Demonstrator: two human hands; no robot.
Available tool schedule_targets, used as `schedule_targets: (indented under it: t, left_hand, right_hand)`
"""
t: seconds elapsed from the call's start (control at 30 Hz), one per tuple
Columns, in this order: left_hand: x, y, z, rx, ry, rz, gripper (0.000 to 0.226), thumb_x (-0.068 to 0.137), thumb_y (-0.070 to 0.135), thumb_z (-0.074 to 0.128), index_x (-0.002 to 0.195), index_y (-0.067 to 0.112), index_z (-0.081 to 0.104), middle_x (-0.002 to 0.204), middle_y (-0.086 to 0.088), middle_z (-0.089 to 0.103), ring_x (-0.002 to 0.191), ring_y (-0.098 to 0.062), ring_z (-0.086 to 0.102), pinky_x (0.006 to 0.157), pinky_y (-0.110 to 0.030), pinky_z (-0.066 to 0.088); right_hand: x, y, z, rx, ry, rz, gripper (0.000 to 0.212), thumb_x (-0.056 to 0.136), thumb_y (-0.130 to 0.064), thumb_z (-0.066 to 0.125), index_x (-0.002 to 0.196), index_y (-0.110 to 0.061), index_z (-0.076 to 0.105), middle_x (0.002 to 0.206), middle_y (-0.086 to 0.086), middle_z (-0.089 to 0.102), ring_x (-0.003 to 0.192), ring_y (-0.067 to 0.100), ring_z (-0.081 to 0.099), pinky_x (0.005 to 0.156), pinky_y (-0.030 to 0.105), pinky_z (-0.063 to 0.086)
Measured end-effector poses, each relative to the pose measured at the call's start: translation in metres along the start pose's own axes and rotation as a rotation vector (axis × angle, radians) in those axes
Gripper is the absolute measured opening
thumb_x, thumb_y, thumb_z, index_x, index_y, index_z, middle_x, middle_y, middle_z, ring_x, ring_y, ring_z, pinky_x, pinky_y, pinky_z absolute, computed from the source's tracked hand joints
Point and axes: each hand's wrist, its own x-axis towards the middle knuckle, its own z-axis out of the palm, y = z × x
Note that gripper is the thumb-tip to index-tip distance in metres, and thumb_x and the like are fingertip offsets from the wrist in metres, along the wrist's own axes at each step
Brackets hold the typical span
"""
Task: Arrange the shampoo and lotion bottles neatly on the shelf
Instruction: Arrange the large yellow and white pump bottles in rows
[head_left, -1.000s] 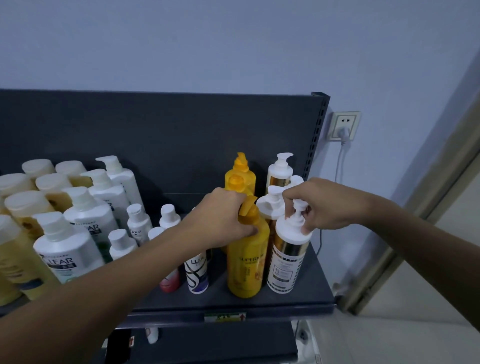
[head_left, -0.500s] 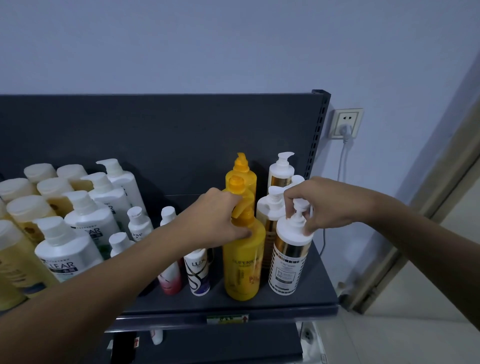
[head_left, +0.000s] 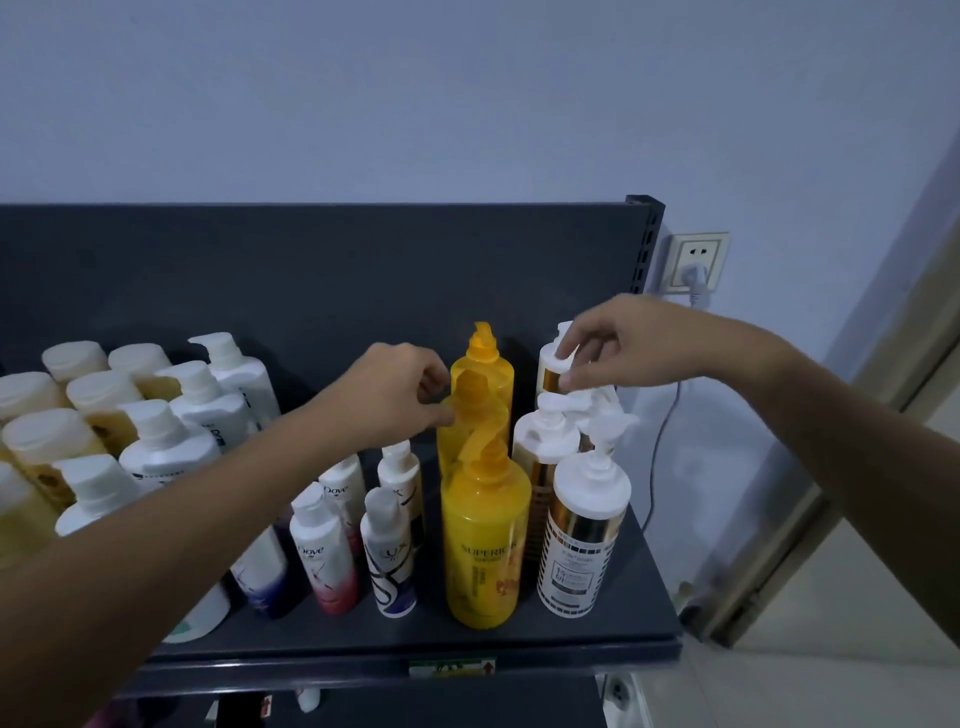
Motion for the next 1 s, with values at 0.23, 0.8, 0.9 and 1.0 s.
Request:
schedule_targets:
  t: [0.23, 0.8, 0.9, 1.0]
  left_hand:
    - [0.033, 0.008, 0.028, -0.06, 0.014, -0.091, 0.063, 0.081, 0.047, 0.083, 0.133, 0.02, 0.059, 0.111, 0.004, 0.066, 0.095, -0.012, 0.062, 0.067, -0.02, 0.048]
    - [0.043, -0.001, 0.037, -0.062, 0.027, -0.054, 0.045, 0.077, 0.048, 0.085, 0.103, 0.026, 0.056, 0.091, 0.009, 0.059, 0.083, -0.01, 0.058, 0.06, -0.019, 0.04]
    - [0.042, -0.003, 0.039, -0.057, 0.032, -0.062, 0.052, 0.076, 0.049, 0.086, 0.112, 0.021, 0.061, 0.097, 0.005, 0.063, 0.087, -0.013, 0.062, 0.064, -0.022, 0.045]
    - [0.043, -0.003, 0.04, -0.069, 0.036, -0.045, 0.042, 0.076, 0.048, 0.086, 0.099, 0.022, 0.061, 0.089, 0.005, 0.062, 0.081, -0.012, 0.061, 0.061, -0.021, 0.043]
  right_hand:
    - [0.035, -0.004, 0.037, -0.163, -0.219, -0.052, 0.038, 0.081, -0.047, 0.081, 0.112, -0.026, 0.075, 0.102, -0.011, 0.07, 0.087, 0.01, 0.069, 0.076, 0.031, 0.06]
    - [0.032, -0.007, 0.029, -0.08, -0.18, 0.105, 0.033, 0.082, -0.055, 0.077, 0.097, -0.026, 0.077, 0.08, -0.007, 0.077, 0.066, 0.01, 0.076, 0.07, 0.027, 0.062]
    - [0.026, 0.003, 0.011, 0.035, 0.048, 0.118, 0.027, 0.087, -0.052, 0.073, 0.098, -0.027, 0.077, 0.081, -0.008, 0.077, 0.07, 0.01, 0.076, 0.074, 0.03, 0.062]
    - [0.026, 0.022, 0.006, -0.103, 0.104, 0.144, 0.031, 0.088, -0.037, 0.077, 0.116, -0.023, 0.075, 0.102, -0.005, 0.073, 0.092, 0.014, 0.07, 0.086, 0.032, 0.057]
